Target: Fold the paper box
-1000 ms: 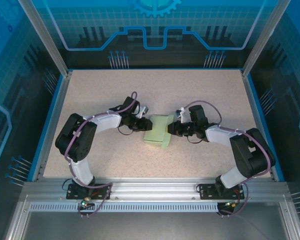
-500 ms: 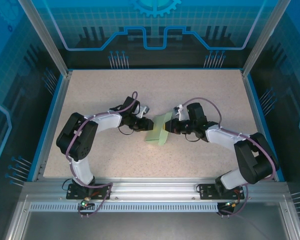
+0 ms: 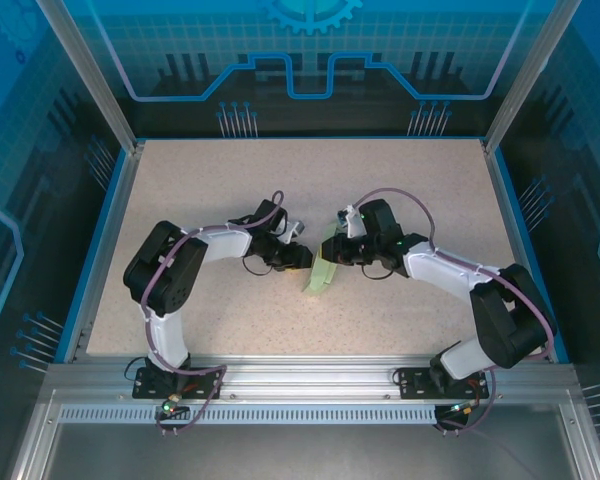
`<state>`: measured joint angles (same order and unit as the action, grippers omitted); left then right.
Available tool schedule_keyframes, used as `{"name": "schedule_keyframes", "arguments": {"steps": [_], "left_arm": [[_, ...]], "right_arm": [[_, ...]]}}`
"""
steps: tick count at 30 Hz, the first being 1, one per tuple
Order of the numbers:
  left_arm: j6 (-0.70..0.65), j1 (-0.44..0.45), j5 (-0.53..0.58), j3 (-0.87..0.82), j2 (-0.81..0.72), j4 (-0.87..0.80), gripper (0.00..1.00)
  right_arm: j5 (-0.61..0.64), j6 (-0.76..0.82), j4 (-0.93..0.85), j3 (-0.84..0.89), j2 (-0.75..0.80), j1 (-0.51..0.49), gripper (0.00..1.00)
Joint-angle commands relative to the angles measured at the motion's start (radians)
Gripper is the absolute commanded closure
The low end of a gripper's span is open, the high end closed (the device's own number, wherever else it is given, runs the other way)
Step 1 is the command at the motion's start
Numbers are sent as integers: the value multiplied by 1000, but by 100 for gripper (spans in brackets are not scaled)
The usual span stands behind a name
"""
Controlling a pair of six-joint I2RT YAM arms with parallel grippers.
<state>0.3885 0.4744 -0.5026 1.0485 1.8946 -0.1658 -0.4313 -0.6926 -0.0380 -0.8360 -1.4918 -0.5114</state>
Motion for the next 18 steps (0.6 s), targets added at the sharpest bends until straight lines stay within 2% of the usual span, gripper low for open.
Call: {"name": "schedule_keyframes", "arguments": {"steps": [1,8,12,15,18], "left_arm": [[14,2,82,-4,-55,-2,54],[51,-19,277,-167,-267,84,41],[98,-8,259,-372,-449,306,35],[57,72,294,-489,-579,446,28],[-35,195,406,-528,-647,478,21]], "right_arm": [[140,14,-134,-8,-50,-21,85],[174,1,-150,-33,-80,-40,85],[180,-3,-155,-38,-90,-48,85],[184,-2,-163,-38,-94,-52,86],[189,-2,-165,-70,-99,-56,86]]}}
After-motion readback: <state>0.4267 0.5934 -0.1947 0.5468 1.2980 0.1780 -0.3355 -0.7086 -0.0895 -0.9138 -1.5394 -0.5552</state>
